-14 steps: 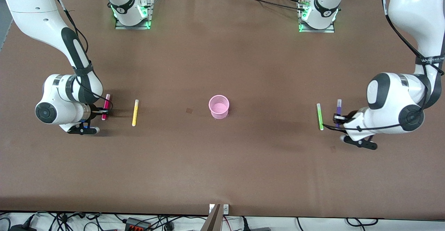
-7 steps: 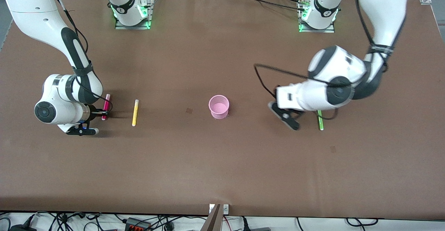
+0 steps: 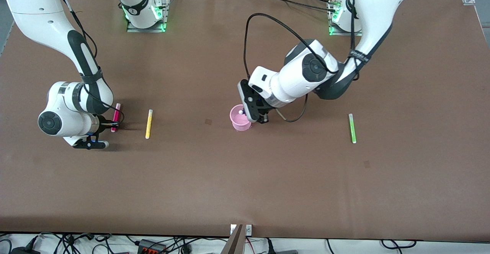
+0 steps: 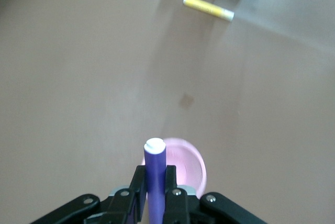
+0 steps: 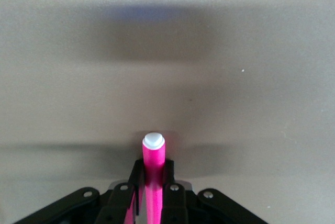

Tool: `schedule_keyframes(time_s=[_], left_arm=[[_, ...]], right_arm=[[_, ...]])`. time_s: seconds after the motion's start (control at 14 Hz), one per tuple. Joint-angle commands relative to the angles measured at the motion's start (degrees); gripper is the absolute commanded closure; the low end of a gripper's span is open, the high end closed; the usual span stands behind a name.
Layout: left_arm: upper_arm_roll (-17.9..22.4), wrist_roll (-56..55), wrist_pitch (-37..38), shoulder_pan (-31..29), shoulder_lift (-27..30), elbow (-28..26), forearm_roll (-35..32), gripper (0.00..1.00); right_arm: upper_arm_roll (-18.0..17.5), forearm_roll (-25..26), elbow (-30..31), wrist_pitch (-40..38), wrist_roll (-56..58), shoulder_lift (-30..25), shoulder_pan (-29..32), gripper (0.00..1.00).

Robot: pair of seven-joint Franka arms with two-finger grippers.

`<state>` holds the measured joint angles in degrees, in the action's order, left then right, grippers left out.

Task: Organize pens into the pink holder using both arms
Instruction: 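Carry the purple pen above the pink cup with the left gripper, then lower the purple pen into the cup while the right gripper lifts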

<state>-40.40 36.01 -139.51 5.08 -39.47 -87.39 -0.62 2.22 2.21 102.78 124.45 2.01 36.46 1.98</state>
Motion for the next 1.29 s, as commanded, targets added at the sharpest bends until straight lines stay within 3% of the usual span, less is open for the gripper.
schedule_keyframes(time_s=[0.0, 0.14, 0.29, 0.43, 0.5, 0.93, 1.21], left_arm=[[-0.7, 6.3, -10.7, 1.8, -2.5, -0.8, 1.0, 1.00], [-0.6, 7.0, -22.3, 3.8, -2.9, -5.2, 1.0, 1.00], [-0.8, 10.9, -27.0, 3.4, -2.6, -8.9, 0.9, 1.00], [-2.6, 13.4, -27.7, 2.1, -2.6, -11.2, 0.9, 1.00], [-2.7, 14.8, -28.5, 1.9, -2.7, -11.8, 0.9, 1.00], [-2.7, 24.1, -28.6, -1.7, -2.8, -15.9, 0.9, 1.00], [-2.7, 24.2, -28.6, -1.6, -3.3, -16.1, 0.9, 1.00]], right_arm=[[-0.6, 0.7, -0.1, 0.4, 0.4, -1.0, 0.2, 1.00], [-0.7, 0.7, -2.6, -0.3, 3.6, -2.2, 0.0, 1.00], [-0.8, 0.5, -3.4, -1.1, 10.3, -4.8, 0.0, 1.00], [-0.9, 0.0, -4.9, -1.3, 20.4, -6.4, -0.2, 1.00], [-2.6, -0.2, -5.7, -2.5, 23.1, -7.2, -0.2, 1.00], [-12.3, -0.5, -10.5, -5.1, 29.2, -9.1, -0.1, 1.00], [-14.5, -1.9, -12.4, -5.0, 37.3, -9.3, 0.0, 1.00]])
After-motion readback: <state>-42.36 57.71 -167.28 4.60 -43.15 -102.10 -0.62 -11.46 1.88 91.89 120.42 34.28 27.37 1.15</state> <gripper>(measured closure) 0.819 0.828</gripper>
